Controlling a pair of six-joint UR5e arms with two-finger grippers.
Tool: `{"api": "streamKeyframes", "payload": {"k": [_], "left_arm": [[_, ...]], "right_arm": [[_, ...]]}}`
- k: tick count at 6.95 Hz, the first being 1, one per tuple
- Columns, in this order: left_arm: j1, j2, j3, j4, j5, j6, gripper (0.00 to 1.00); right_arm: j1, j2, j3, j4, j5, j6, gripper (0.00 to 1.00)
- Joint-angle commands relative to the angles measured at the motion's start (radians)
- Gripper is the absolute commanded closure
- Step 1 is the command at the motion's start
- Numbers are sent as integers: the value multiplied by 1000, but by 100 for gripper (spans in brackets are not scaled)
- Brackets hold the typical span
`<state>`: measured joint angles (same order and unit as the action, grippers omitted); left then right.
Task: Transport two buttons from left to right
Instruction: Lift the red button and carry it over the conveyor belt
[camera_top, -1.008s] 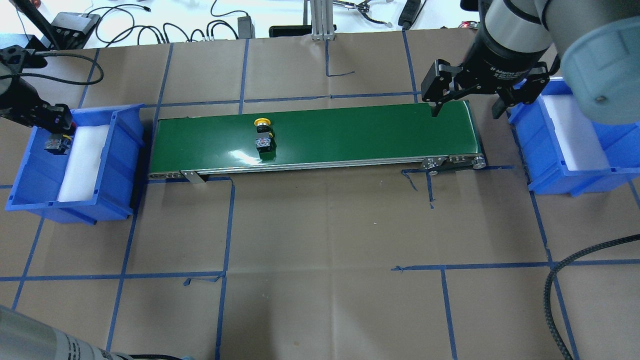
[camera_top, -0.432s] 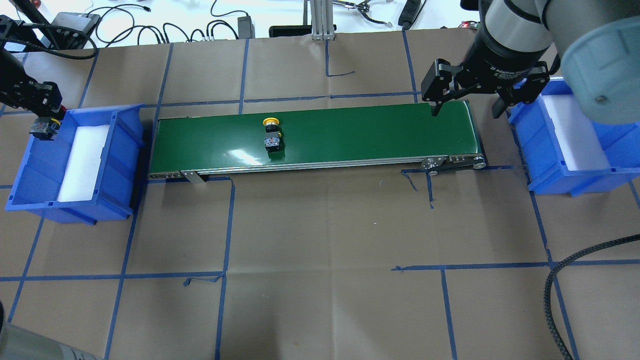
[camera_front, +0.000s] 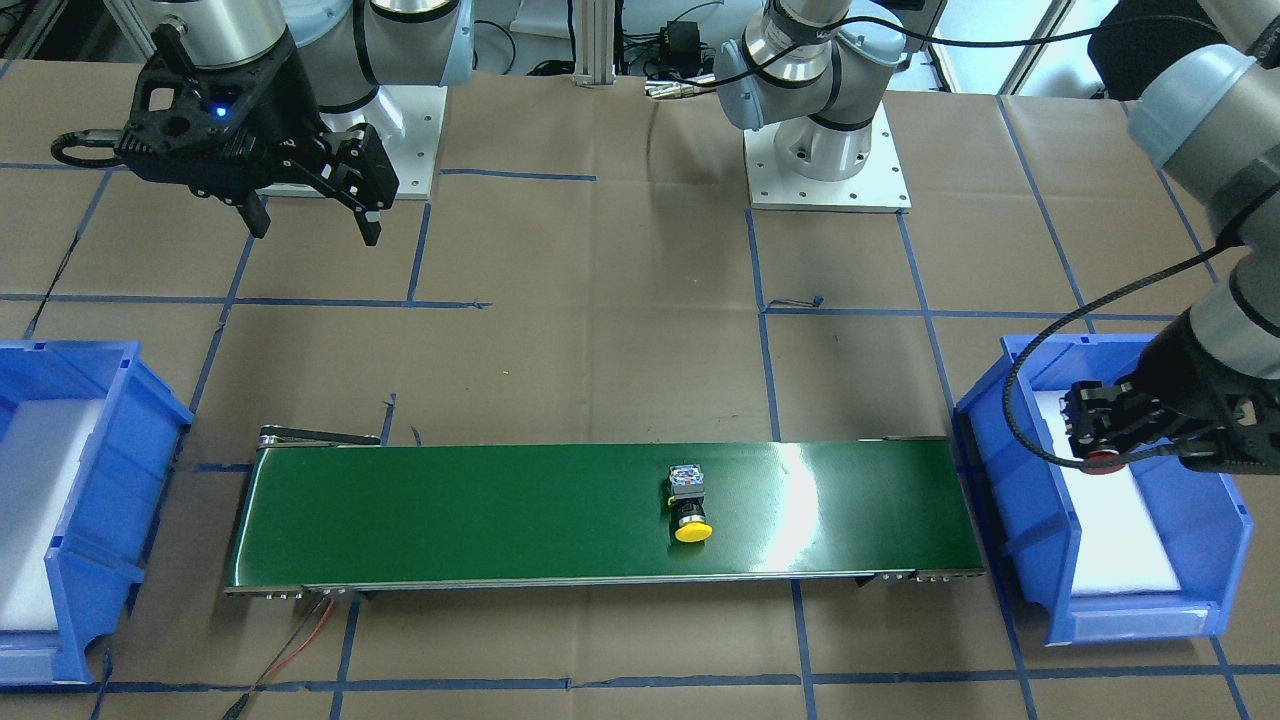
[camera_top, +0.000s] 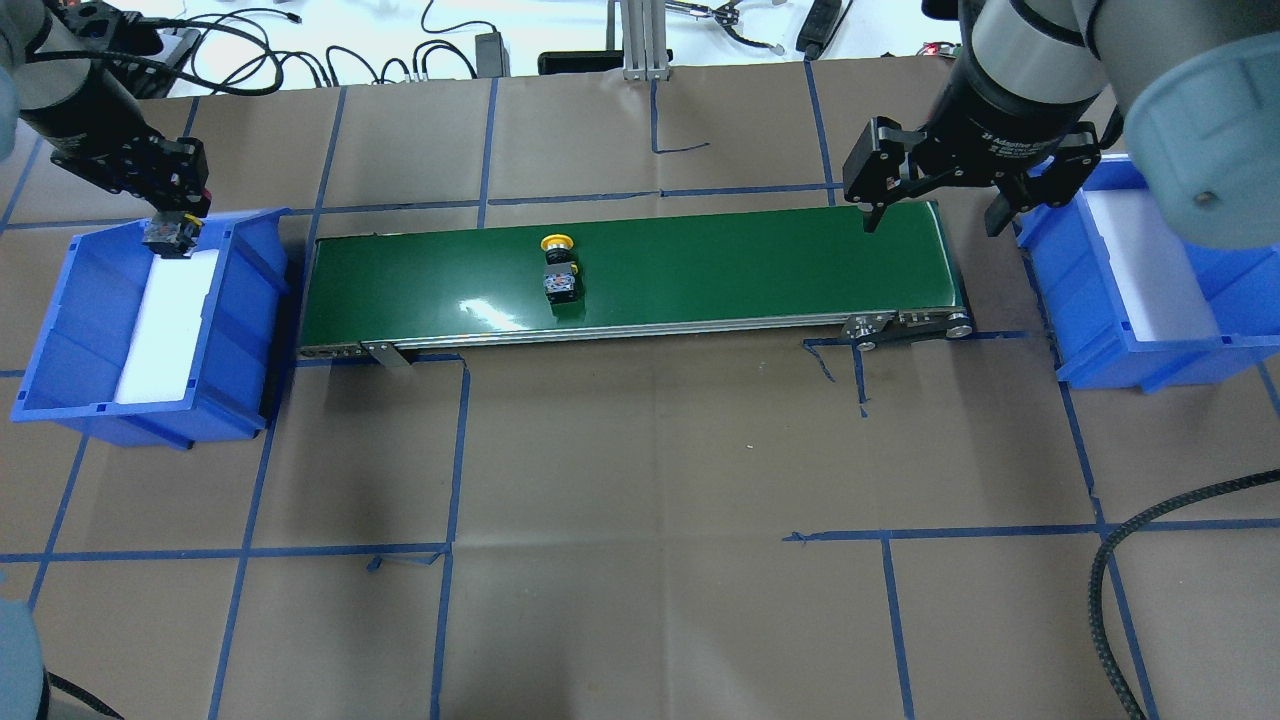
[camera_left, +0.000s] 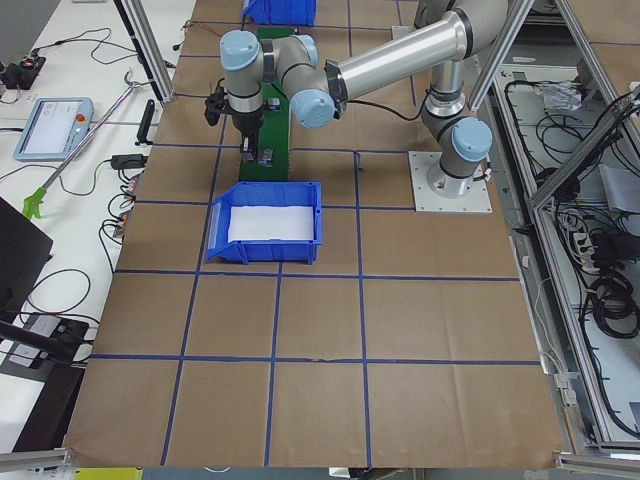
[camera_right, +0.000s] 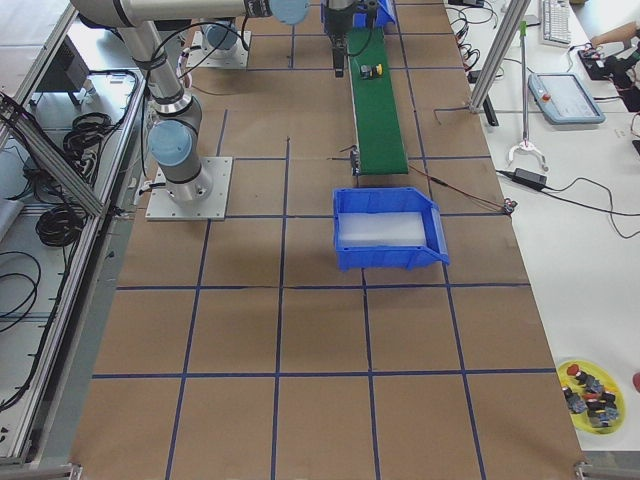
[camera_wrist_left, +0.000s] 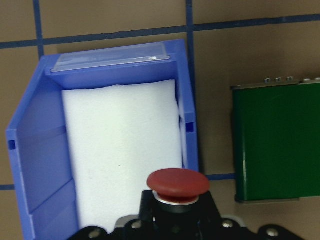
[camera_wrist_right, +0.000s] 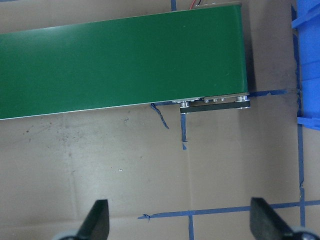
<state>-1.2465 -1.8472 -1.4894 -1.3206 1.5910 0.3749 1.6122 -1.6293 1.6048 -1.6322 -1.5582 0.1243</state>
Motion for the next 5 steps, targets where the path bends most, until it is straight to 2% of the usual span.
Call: {"api": "streamKeyframes", "payload": {"k": [1, 5], "left_arm": [[-106, 11, -20, 0, -3, -132, 90], [-108, -13, -58, 41, 1, -157, 90]], "right_arm": [[0, -10, 0, -1, 0, 0, 0], [0, -12, 3, 0, 0, 2, 0]]}}
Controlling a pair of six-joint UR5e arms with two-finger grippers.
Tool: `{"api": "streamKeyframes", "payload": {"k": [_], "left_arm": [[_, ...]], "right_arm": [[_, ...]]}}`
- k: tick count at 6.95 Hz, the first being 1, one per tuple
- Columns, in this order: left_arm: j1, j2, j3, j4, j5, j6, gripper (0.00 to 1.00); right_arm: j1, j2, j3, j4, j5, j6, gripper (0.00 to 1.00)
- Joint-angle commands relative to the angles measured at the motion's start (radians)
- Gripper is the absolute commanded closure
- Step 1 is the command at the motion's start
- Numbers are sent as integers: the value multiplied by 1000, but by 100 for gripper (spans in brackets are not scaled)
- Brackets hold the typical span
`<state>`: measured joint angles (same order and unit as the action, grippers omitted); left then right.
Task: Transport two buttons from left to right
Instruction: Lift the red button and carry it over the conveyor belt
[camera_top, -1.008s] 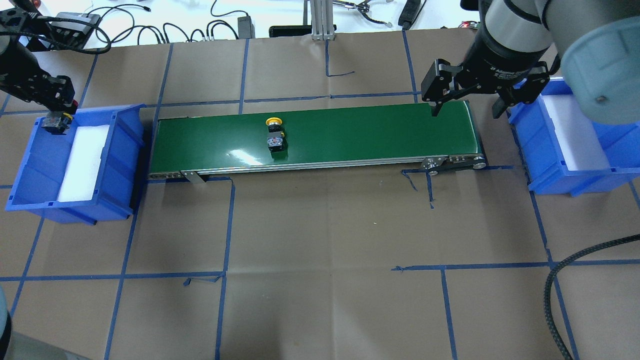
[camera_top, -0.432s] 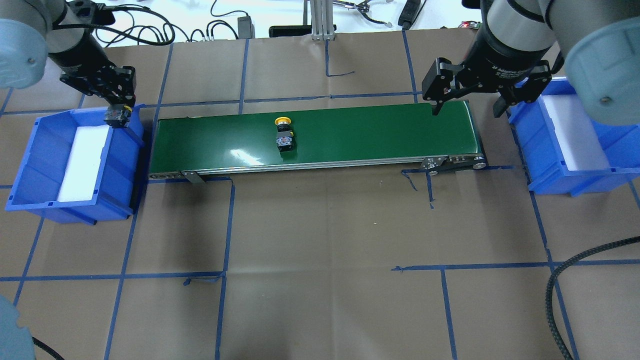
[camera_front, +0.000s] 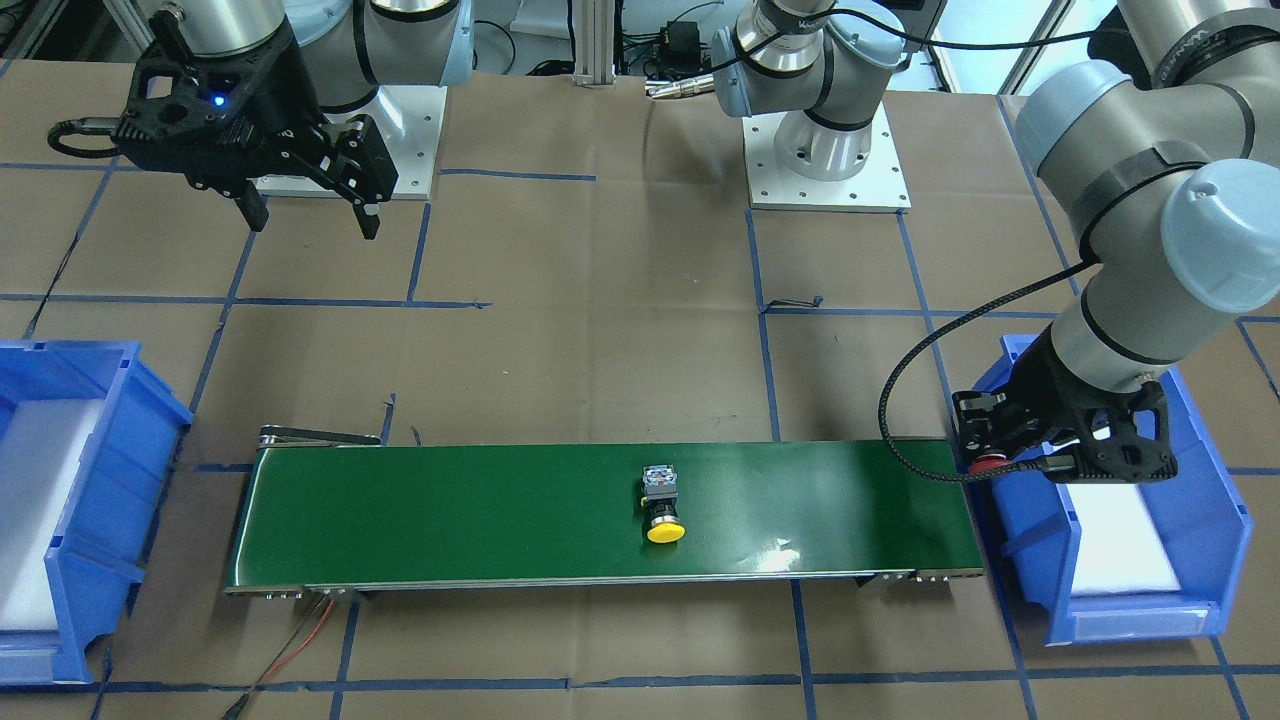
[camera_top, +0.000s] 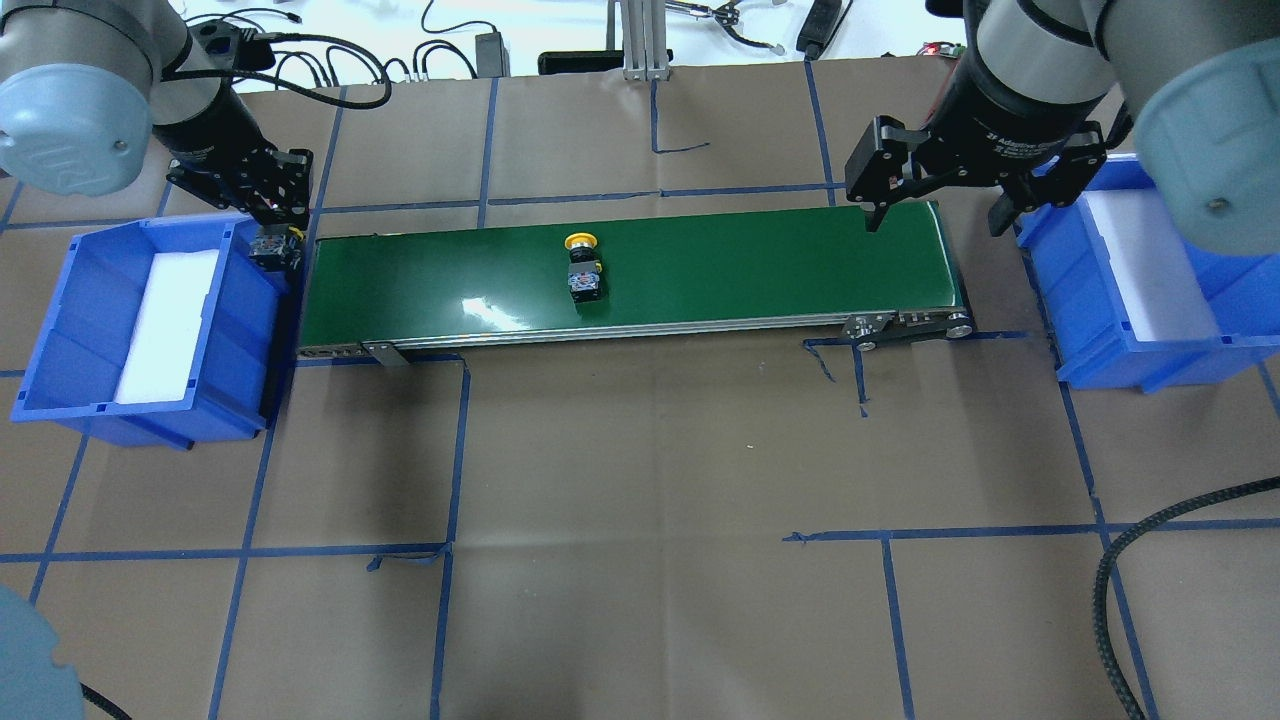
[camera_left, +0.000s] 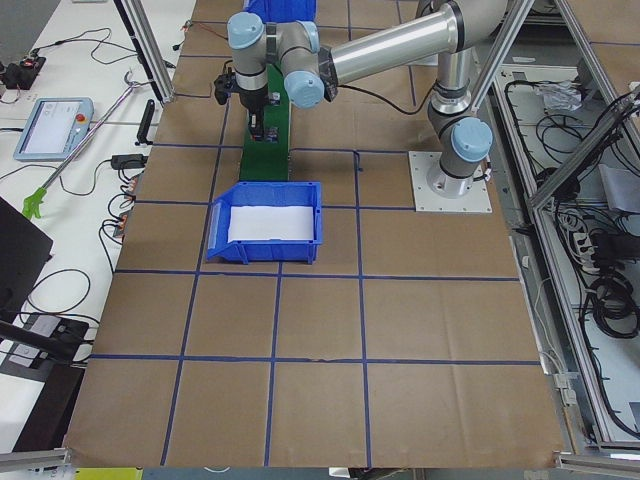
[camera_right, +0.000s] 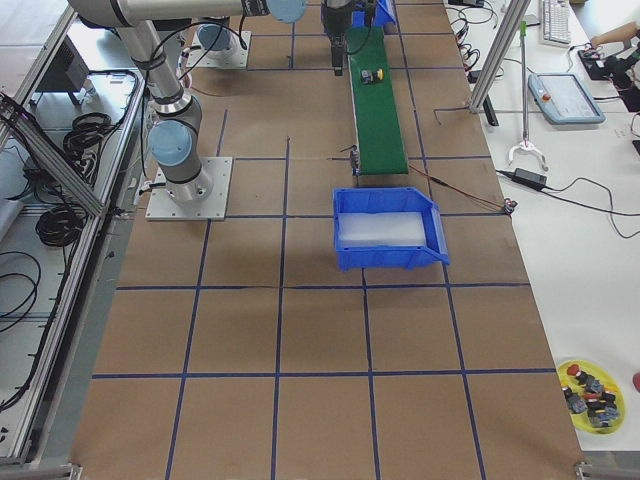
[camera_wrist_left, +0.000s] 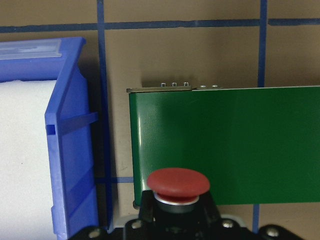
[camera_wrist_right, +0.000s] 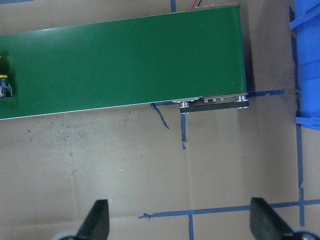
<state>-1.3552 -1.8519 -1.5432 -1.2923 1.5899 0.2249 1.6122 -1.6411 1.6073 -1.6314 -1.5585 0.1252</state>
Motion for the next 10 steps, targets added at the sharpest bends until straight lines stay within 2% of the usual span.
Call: {"api": "streamKeyframes", "payload": {"k": [1, 2, 3, 5, 8, 9, 10], "left_arm": [[1, -18, -15, 13, 2, -27, 90], [1, -44, -50, 65, 1, -60, 90], [-1, -76, -86, 182, 4, -59, 90], [-2, -115, -142, 295, 4, -76, 90], [-4, -125, -147, 297, 2, -87, 89], [-4, -125, -147, 297, -1, -87, 83], [-5, -125, -147, 298, -4, -88, 61]], "right_arm": [[0, 1, 2, 1, 0, 1, 0], [0, 0, 2, 2, 0, 1, 0], [0, 0, 2, 4, 0, 1, 0], [0, 0, 0, 5, 0, -1, 0], [2, -8, 2, 4, 0, -1, 0], [0, -8, 0, 7, -2, -1, 0], [2, -8, 2, 7, -2, -1, 0]]}}
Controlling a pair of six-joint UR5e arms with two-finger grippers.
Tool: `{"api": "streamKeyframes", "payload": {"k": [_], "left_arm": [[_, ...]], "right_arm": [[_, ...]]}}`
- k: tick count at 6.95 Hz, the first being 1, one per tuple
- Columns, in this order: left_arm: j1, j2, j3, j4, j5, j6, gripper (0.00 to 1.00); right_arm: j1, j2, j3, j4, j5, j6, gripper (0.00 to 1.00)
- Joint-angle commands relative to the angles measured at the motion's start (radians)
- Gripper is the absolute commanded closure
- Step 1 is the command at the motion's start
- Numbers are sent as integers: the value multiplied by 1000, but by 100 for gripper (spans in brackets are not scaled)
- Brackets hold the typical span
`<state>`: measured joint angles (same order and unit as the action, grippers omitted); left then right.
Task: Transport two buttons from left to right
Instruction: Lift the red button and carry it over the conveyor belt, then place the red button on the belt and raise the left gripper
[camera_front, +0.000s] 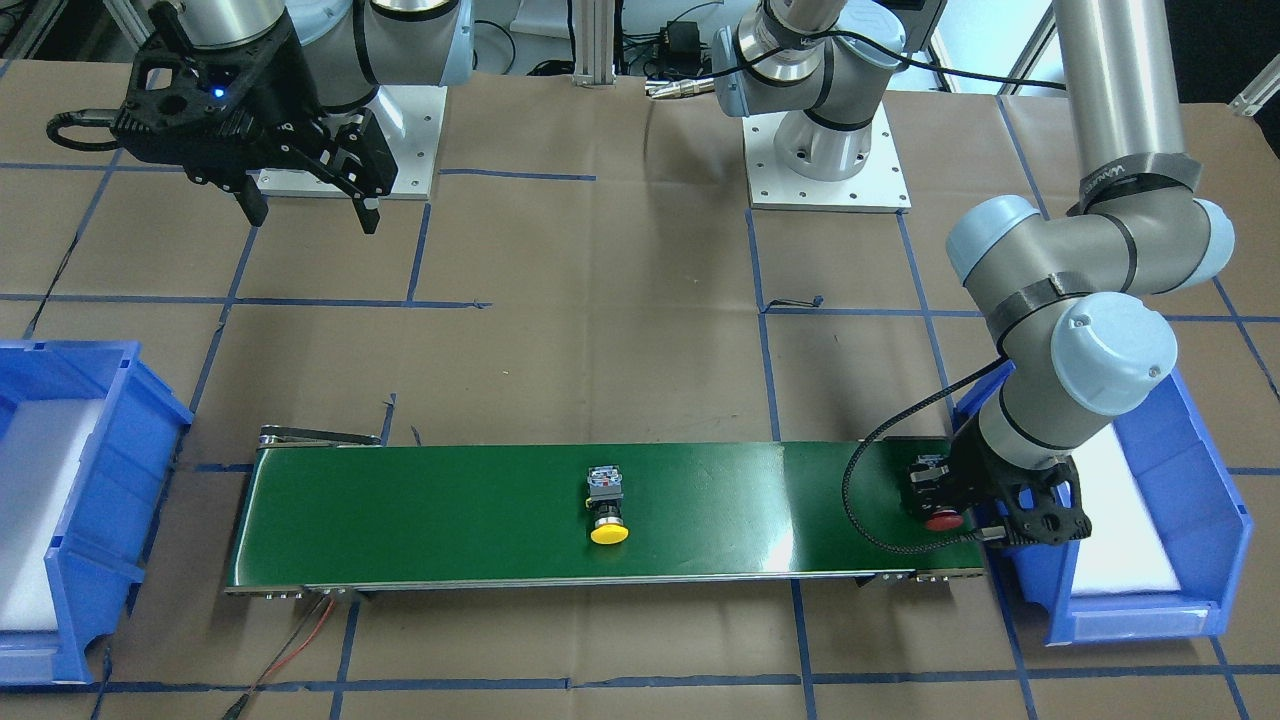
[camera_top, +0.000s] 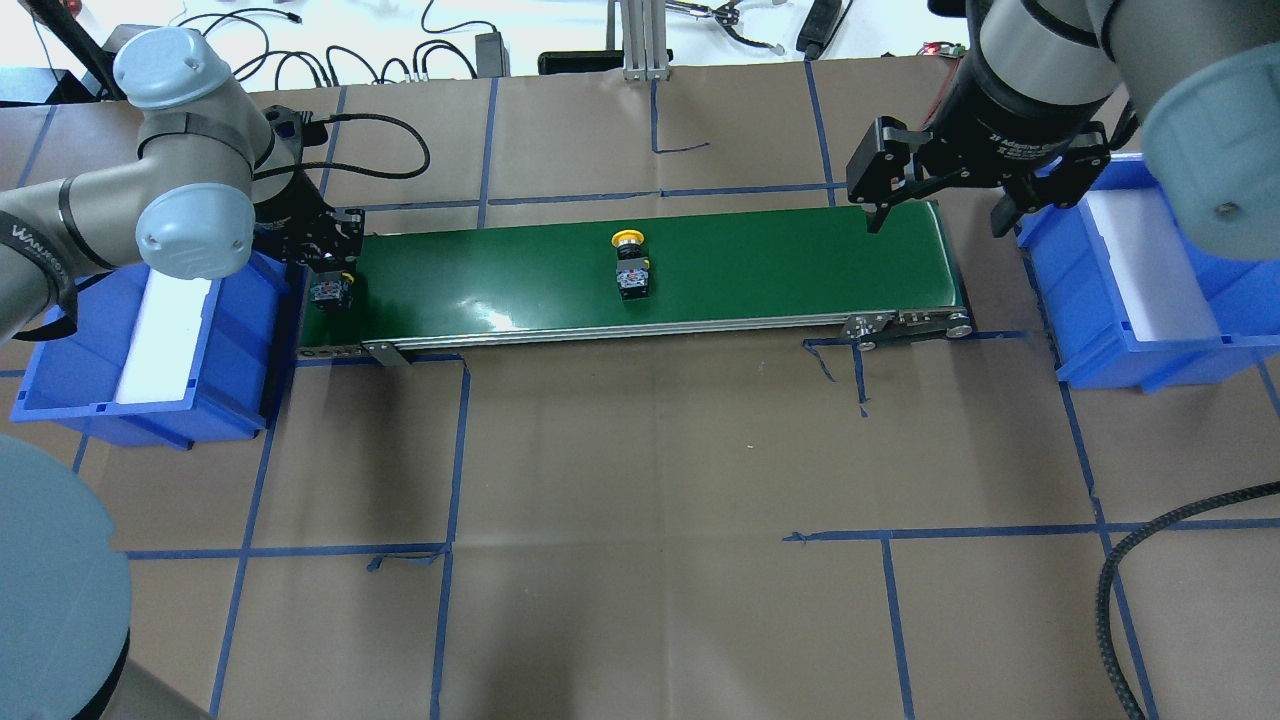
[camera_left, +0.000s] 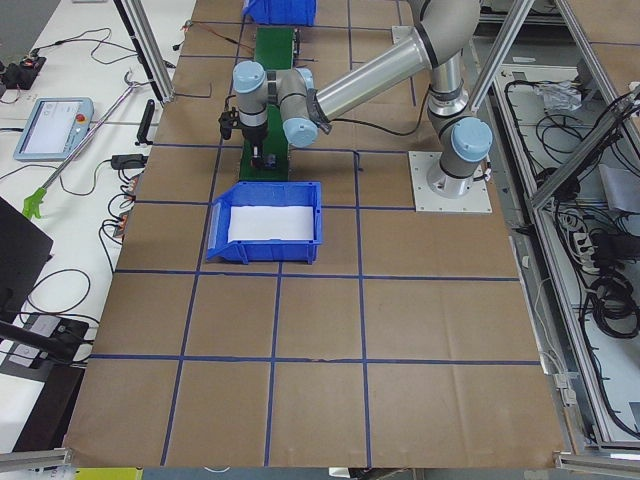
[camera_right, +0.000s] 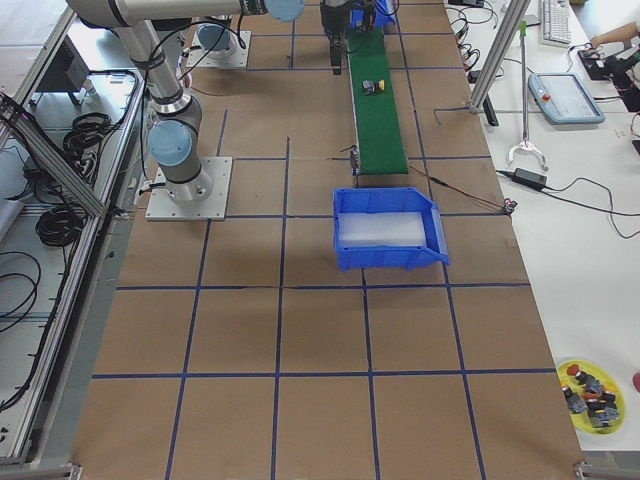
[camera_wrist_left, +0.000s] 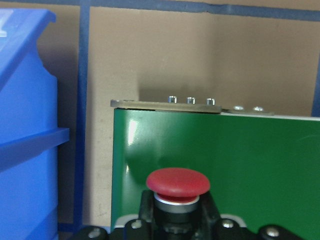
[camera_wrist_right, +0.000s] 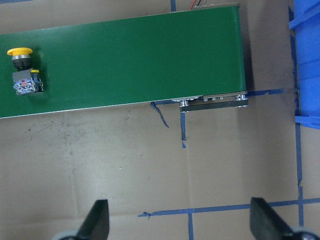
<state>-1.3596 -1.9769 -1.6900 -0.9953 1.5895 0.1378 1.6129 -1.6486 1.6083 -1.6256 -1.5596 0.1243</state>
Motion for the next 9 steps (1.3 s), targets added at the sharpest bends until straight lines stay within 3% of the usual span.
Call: {"api": "streamKeyframes", "payload": {"k": [1, 2, 4, 7, 9], "left_arm": [[-3, 0, 1, 1, -5, -3, 6], [-3, 3, 9, 0, -6, -1, 1], [-6, 35, 54, -22, -3, 0, 0], [-10, 145, 156, -332, -12, -3, 0], [-88, 237, 158, -425, -36, -85, 0]], "right_arm": [[-1, 0, -1, 0, 0, 0, 0], [1, -2, -1, 0, 0, 0, 0], [1, 0, -2, -2, 0, 0, 0], [1, 1, 1, -3, 0, 0, 0], [1, 1, 1, -5, 0, 0, 0]]}}
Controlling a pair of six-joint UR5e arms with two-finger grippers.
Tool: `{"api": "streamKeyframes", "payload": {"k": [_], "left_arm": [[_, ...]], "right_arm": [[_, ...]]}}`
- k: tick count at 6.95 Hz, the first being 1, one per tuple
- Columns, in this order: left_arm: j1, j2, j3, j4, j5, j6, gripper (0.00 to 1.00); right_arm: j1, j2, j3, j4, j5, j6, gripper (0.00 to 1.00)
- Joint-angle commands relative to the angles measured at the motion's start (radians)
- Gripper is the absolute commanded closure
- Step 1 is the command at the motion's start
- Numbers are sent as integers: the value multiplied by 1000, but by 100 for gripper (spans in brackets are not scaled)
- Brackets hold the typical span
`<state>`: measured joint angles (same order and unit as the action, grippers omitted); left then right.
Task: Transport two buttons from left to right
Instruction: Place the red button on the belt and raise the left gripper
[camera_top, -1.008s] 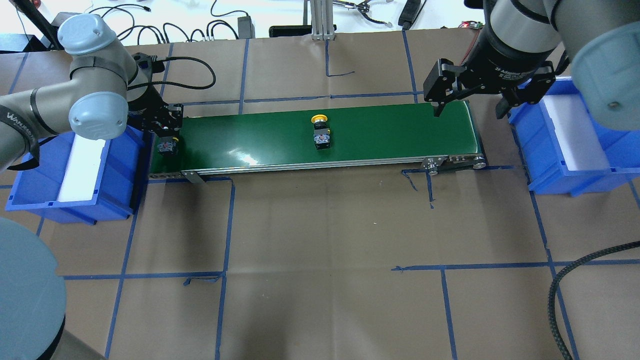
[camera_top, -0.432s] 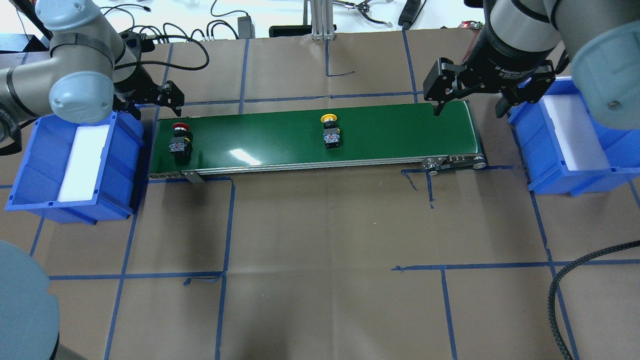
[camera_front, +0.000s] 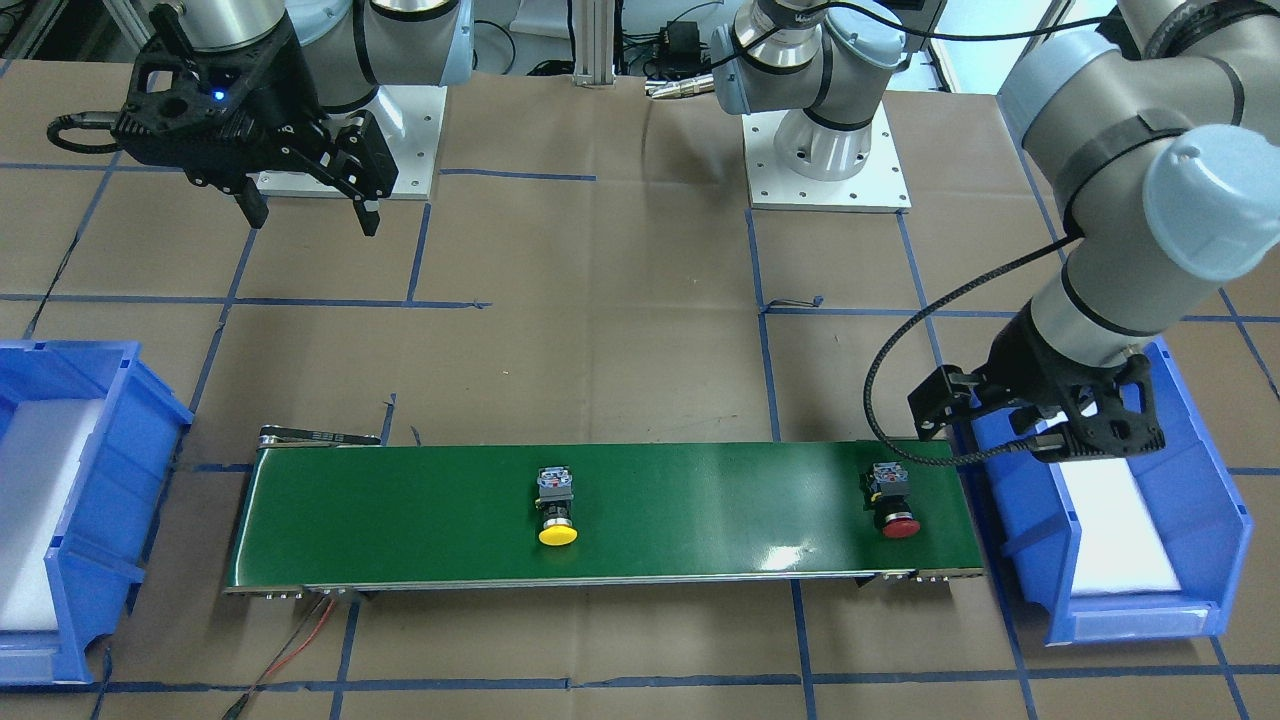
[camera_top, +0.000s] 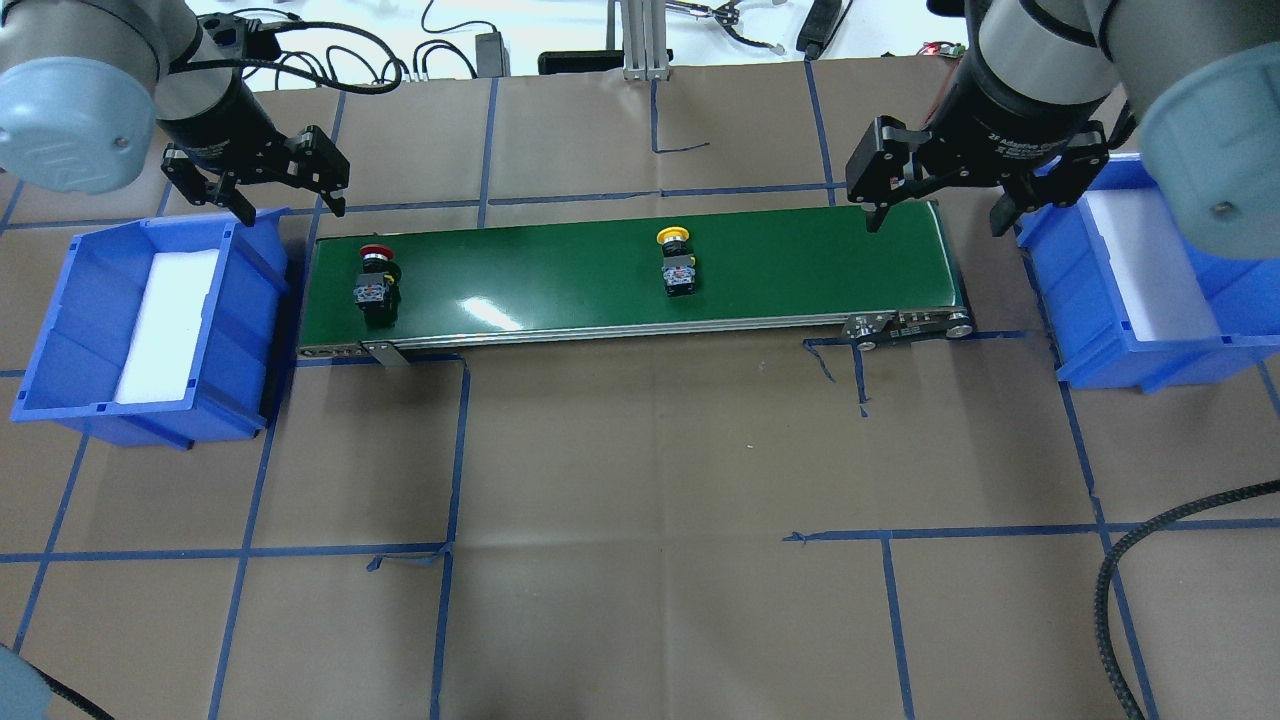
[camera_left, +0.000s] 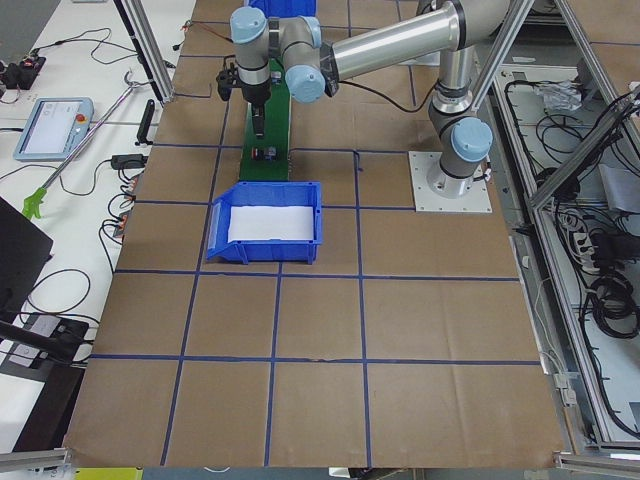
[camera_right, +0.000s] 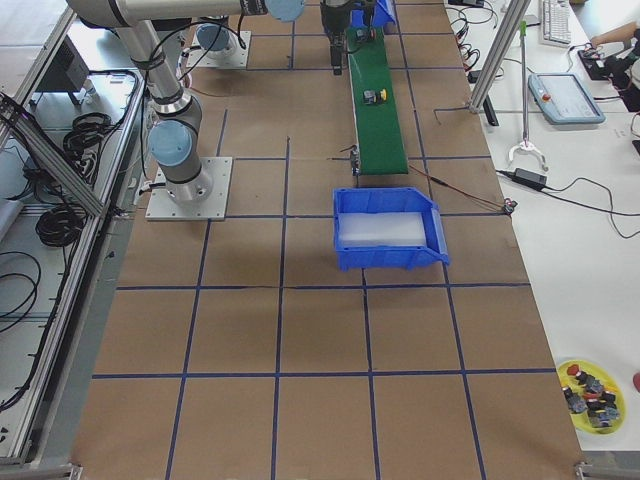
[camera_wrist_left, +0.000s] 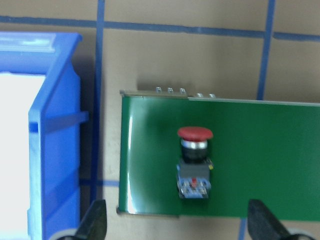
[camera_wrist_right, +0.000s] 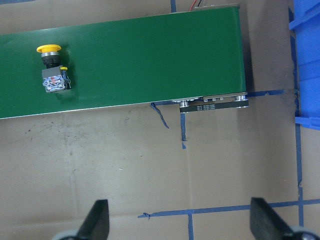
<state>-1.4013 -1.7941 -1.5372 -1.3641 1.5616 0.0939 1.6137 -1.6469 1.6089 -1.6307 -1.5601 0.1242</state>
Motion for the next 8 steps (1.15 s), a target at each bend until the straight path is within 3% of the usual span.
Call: {"api": "streamKeyframes", "payload": {"k": [1, 4, 8], "left_arm": [[-70, 117, -33, -88, -2, -45, 0], [-71, 211, -122, -92, -2, -43, 0], [-111, 210, -126, -79, 0, -62, 0]], "right_arm": [[0, 1, 0, 0, 2, 2, 0], [0, -1, 5, 2, 2, 2, 0], [0, 36, 11, -23, 2, -8, 0]]}}
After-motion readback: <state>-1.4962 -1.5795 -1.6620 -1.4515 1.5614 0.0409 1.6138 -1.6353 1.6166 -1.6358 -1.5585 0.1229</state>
